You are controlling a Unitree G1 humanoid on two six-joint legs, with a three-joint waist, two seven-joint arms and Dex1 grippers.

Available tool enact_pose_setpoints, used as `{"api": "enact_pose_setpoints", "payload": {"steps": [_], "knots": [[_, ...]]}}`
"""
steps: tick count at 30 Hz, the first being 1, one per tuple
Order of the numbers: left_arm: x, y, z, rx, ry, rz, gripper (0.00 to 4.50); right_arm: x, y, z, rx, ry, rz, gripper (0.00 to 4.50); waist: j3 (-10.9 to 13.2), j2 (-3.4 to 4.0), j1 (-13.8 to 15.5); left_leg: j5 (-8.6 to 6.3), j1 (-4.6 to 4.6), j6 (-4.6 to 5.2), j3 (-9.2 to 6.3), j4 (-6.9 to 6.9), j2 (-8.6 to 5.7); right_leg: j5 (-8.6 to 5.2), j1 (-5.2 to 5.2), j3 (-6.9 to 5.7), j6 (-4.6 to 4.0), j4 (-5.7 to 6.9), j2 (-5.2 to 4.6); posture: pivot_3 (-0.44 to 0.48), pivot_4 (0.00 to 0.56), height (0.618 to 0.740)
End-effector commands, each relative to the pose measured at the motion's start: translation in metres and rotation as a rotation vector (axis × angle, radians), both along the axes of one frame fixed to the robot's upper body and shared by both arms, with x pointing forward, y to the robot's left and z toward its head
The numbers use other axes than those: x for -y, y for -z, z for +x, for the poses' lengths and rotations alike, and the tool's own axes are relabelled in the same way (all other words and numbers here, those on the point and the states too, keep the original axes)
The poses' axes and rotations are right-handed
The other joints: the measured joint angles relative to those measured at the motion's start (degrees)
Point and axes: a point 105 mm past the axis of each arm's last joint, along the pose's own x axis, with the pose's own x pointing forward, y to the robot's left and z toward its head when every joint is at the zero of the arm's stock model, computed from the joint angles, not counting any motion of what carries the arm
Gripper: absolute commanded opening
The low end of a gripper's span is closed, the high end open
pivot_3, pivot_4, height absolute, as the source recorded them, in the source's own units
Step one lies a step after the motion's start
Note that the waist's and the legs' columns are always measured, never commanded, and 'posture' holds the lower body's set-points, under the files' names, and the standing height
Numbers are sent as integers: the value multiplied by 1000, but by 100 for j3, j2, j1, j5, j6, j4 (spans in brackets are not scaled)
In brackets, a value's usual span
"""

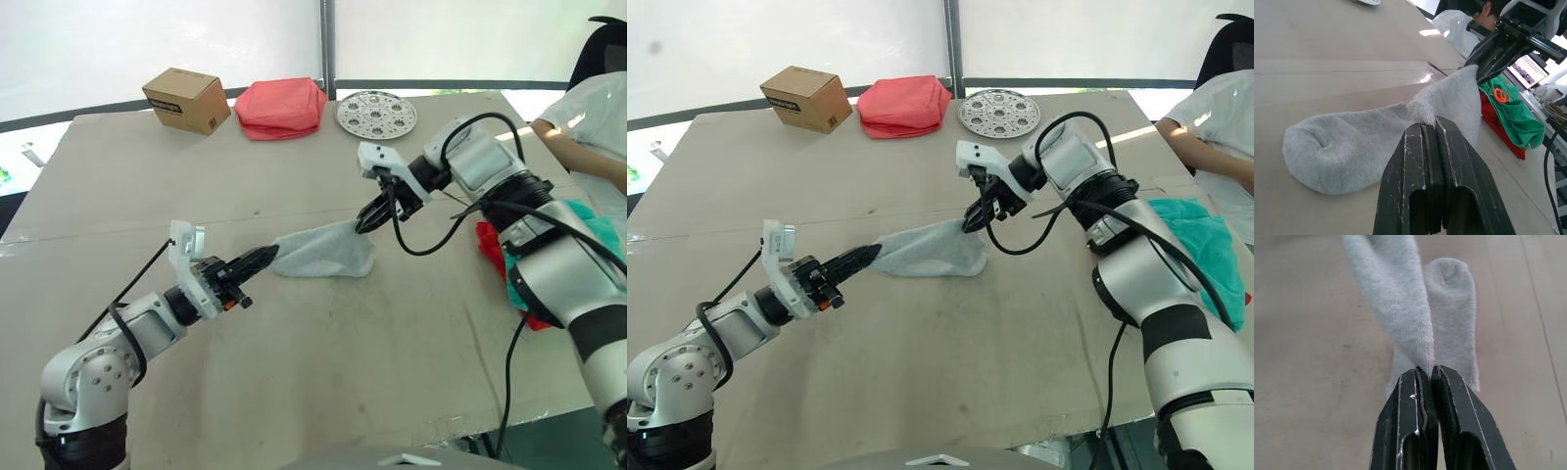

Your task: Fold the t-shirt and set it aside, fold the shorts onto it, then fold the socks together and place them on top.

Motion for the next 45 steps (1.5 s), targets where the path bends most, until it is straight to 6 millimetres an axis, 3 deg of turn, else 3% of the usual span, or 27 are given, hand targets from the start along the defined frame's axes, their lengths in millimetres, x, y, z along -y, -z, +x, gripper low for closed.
{"api": "enact_pose_setpoints", "payload": {"steps": [1,5,11,13,14,18,22,24,27,32,39,45], "knots": [[-10,4,14,21,-89,83,0,5,15,7,9,27,-71,39,-1,-2,0,0,-1,0,1,0,-1,0,-1,1,0,0,2,0,150,740],[-13,11,23,53,-142,180,0,3,38,21,55,123,-110,39,-2,-6,0,9,-2,-15,3,-2,0,0,-2,2,-2,0,9,0,150,740],[-18,15,24,84,-181,260,0,-3,42,28,113,143,-89,39,0,-3,-1,9,-9,-18,3,-5,5,1,-7,2,-2,-5,9,0,150,740],[-20,17,25,82,-190,270,0,-7,39,30,137,155,-56,686,0,-3,-10,9,-8,-18,3,-5,5,1,-7,2,-2,-4,8,0,150,740],[-20,17,25,82,-192,269,359,-7,38,31,152,150,-55,882,0,-2,-12,9,-7,-19,3,-5,6,1,-6,2,-2,-4,8,0,150,740],[-26,27,25,65,-191,267,2003,-3,29,34,234,124,-13,2675,3,3,-2,9,-6,-19,1,-5,7,1,-6,2,-2,-1,5,0,150,740],[-34,27,26,70,-214,223,3963,4,9,28,276,162,131,2700,1,-2,15,9,-8,-18,-1,-5,10,1,-6,0,-2,-1,2,0,150,740],[-37,25,25,85,-198,229,4404,7,-3,17,318,167,229,2700,-1,-5,24,9,-12,-18,-4,-7,13,1,-6,-3,-2,-3,-4,0,150,740],[-39,18,24,144,-139,264,4404,10,-7,-8,366,195,332,2700,-4,-10,23,9,-13,-18,-7,-8,14,2,-7,-13,-1,-2,-11,0,150,740],[-32,18,22,290,152,500,4404,-1,32,-42,380,223,325,2700,1,-1,16,6,-4,-18,2,-18,11,-1,-7,-20,-1,-6,-9,0,150,740],[-29,18,45,455,363,754,4404,-8,44,-33,438,318,296,2700,8,2,44,-5,-7,8,5,-2,13,3,-16,-16,-1,-1,-13,0,150,740],[-27,15,59,519,448,824,4404,-5,41,-30,463,340,297,2700,-7,-25,32,10,-36,-15,15,-1,4,4,-24,-27,-4,-9,-2,0,150,740]]}}
